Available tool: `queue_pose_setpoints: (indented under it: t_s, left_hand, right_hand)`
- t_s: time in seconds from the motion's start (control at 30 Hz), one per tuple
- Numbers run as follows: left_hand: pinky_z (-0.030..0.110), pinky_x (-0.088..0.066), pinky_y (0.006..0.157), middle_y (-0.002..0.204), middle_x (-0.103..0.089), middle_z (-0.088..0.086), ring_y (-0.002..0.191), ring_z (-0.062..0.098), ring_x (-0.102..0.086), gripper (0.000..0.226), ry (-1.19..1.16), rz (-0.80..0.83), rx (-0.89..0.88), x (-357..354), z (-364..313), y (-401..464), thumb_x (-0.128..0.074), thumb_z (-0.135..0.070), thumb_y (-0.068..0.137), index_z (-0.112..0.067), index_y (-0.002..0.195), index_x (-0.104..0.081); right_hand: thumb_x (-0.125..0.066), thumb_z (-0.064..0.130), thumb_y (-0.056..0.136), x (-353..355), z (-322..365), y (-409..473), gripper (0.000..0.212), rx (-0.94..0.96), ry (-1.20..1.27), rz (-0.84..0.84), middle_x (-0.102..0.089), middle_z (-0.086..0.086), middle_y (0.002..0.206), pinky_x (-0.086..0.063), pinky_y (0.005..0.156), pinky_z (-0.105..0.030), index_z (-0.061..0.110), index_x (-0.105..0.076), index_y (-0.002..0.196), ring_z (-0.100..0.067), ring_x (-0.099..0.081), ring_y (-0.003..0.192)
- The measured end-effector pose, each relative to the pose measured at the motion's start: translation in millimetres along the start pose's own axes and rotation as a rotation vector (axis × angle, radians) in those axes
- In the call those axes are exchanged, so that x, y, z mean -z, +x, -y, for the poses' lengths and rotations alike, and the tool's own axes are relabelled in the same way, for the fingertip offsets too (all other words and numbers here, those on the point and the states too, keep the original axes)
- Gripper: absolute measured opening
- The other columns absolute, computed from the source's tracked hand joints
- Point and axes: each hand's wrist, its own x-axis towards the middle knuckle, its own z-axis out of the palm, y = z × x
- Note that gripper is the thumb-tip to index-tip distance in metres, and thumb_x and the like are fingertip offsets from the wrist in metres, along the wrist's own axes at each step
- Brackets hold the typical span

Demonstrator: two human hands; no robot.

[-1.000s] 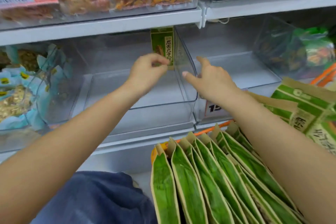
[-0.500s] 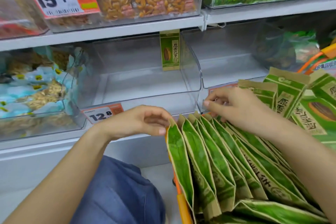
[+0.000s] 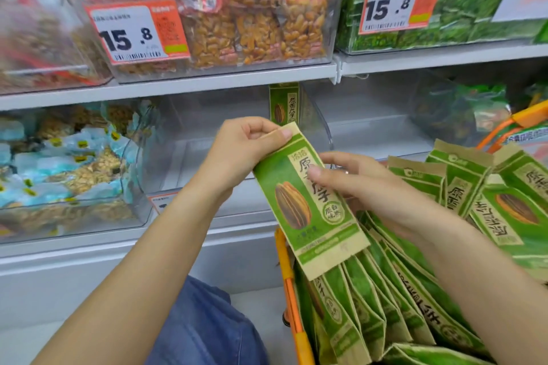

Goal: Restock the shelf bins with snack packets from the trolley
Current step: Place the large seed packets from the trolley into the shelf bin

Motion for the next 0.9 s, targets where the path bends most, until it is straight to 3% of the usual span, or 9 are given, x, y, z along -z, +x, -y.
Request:
queue_pose_setpoints:
  t_s: [0.1, 0.17, 0.27, 0.37, 0.5, 0.63, 0.73, 0.8, 0.9]
  left_hand:
    - [0.018, -0.047, 0.055, 0.068, -0.069, -0.001, 0.060, 0.008, -0.061, 0.012, -0.002, -0.113, 0.004, 0.0, -1.5, 6.3, -0.068, -0.022, 0.087, -0.010, 0.082, -0.068]
    - [0.023, -0.052, 0.057, 0.086, -0.071, 0.000, 0.072, 0.014, -0.067, 0.027, -0.110, -0.172, 0.062, 2.4, 3.1, 10.6, -0.068, -0.034, 0.086, -0.011, 0.099, -0.066]
    - [0.027, -0.056, 0.063, 0.107, -0.071, 0.007, 0.087, 0.020, -0.071, 0.049, -0.196, 0.035, 0.220, 4.1, 12.4, 10.9, -0.065, -0.041, 0.080, -0.010, 0.118, -0.060]
    - [0.022, -0.055, 0.061, 0.091, -0.073, 0.005, 0.074, 0.016, -0.070, 0.024, -0.225, 0.065, 0.289, 0.1, 29.6, 14.2, -0.061, -0.026, 0.091, -0.011, 0.109, -0.067]
    - [0.020, -0.037, 0.047, 0.078, -0.067, 0.002, 0.059, 0.008, -0.055, 0.016, -0.247, -0.198, 0.425, 10.4, 58.6, 52.2, -0.064, -0.031, 0.090, -0.017, 0.083, -0.064]
    - [0.016, -0.028, 0.036, 0.061, -0.055, 0.001, 0.051, 0.009, -0.040, 0.018, -0.143, -0.314, 0.369, 12.0, 79.4, 115.1, -0.065, -0.020, 0.091, -0.014, 0.079, -0.054]
    - [0.029, -0.052, 0.062, 0.085, -0.063, 0.008, 0.074, 0.020, -0.058, 0.013, -0.055, -0.325, 0.314, 0.8, 92.3, 162.6, -0.063, -0.017, 0.093, -0.012, 0.084, -0.055]
    - [0.032, -0.052, 0.073, 0.104, -0.061, 0.010, 0.091, 0.024, -0.060, 0.014, 0.026, -0.317, 0.274, -6.3, 102.8, 191.1, -0.061, -0.016, 0.094, -0.009, 0.104, -0.057]
    - [0.040, -0.054, 0.088, 0.121, -0.063, 0.012, 0.107, 0.029, -0.063, 0.036, 0.240, -0.321, 0.234, -6.5, 117.5, 228.3, -0.064, -0.025, 0.091, -0.006, 0.121, -0.057]
  right_hand:
    - [-0.072, 0.020, 0.078, -2.6, -2.4, 7.1, 0.039, 0.011, 0.089, -0.068, -0.075, -0.007, 0.092, -0.059, 0.067, -0.032, 0.016, -0.061, 0.115, -0.023, -0.071, 0.075]
    - [-0.072, 0.013, 0.079, -3.9, -3.3, 15.5, 0.034, 0.087, 0.190, -0.212, -0.075, -0.009, 0.091, -0.060, 0.066, -0.034, 0.010, -0.063, 0.112, -0.024, -0.071, 0.074]
    - [-0.071, 0.017, 0.083, -0.3, 1.2, 33.1, 0.030, 0.093, 0.229, -0.272, -0.074, -0.010, 0.093, -0.059, 0.068, -0.036, 0.009, -0.065, 0.111, -0.025, -0.071, 0.078]
    - [-0.068, 0.036, 0.086, 8.6, -0.3, 56.6, 0.026, 0.084, -0.065, -0.346, -0.074, 0.002, 0.087, -0.053, 0.071, -0.028, 0.016, -0.070, 0.102, -0.013, -0.069, 0.078]
    - [-0.055, 0.038, 0.094, 35.3, -3.5, 88.3, 0.040, 0.178, -0.539, -0.716, -0.060, -0.001, 0.123, -0.036, 0.085, -0.024, 0.018, -0.055, 0.129, -0.017, -0.054, 0.115]
    - [-0.047, 0.038, 0.098, 40.5, -23.3, 112.8, 0.065, -0.003, -0.936, -0.504, -0.054, -0.020, 0.127, -0.040, 0.086, -0.039, 0.013, -0.017, 0.151, -0.037, -0.050, 0.118]
    - [-0.043, 0.036, 0.099, 35.0, -48.1, 118.4, 0.072, -0.003, -1.057, -0.470, -0.060, -0.014, 0.096, -0.036, 0.066, -0.038, 0.017, 0.001, 0.153, -0.036, -0.057, 0.092]
    - [-0.041, 0.033, 0.100, 37.4, -54.7, 118.3, 0.070, 0.009, -1.051, -0.483, -0.052, -0.005, 0.076, -0.031, 0.060, -0.036, 0.021, 0.003, 0.153, -0.033, -0.051, 0.073]
    - [-0.039, 0.031, 0.101, 42.2, -58.5, 120.0, 0.056, 0.005, -1.041, -0.496, -0.063, -0.013, 0.089, -0.030, 0.061, -0.035, 0.020, -0.013, 0.149, -0.037, -0.057, 0.082]
